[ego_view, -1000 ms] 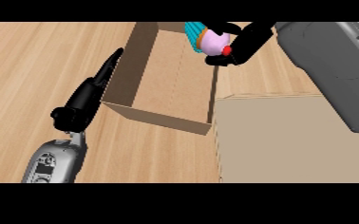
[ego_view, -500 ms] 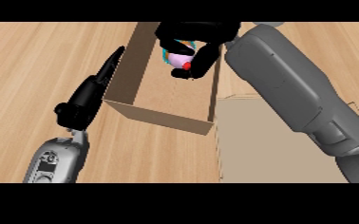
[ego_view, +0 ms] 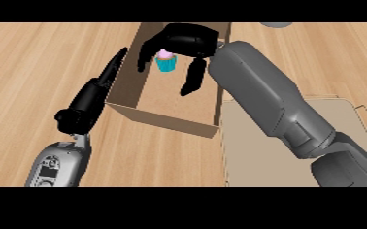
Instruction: Pick the cupcake from the tray and place it in the cardboard box
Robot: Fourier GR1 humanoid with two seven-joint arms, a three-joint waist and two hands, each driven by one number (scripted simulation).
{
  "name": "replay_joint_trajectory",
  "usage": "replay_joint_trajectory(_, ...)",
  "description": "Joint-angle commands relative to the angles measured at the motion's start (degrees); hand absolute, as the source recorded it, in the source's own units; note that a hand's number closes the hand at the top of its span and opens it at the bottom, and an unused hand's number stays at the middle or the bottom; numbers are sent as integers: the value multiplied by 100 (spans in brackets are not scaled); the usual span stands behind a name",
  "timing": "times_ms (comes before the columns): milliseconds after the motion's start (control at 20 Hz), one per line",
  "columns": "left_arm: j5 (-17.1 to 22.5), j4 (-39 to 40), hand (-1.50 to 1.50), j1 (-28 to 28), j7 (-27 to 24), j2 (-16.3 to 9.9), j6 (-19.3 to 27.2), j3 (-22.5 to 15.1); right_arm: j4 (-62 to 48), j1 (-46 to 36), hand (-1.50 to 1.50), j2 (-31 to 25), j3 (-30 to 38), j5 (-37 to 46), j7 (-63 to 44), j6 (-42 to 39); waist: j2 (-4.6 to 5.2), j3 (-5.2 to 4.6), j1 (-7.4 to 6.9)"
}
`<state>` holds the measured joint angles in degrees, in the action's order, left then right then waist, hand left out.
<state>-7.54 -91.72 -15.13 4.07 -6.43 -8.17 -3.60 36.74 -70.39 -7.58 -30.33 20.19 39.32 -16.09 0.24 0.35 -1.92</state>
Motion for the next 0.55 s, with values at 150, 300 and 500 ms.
replay_joint_trajectory(150,140,321,0,241,119,15,-288,-111,-747,-172,-150,319,1147,-1110,224,-672,81,-37,-28)
replay_joint_trajectory(300,59,106,0,233,331,107,-266,-292,-1180,-286,-150,272,1644,-1586,178,-1070,84,-33,-87)
replay_joint_trajectory(500,186,194,0,-83,379,39,-331,-112,-1671,-711,-150,-38,2237,-2214,-164,-1893,118,-35,-106)
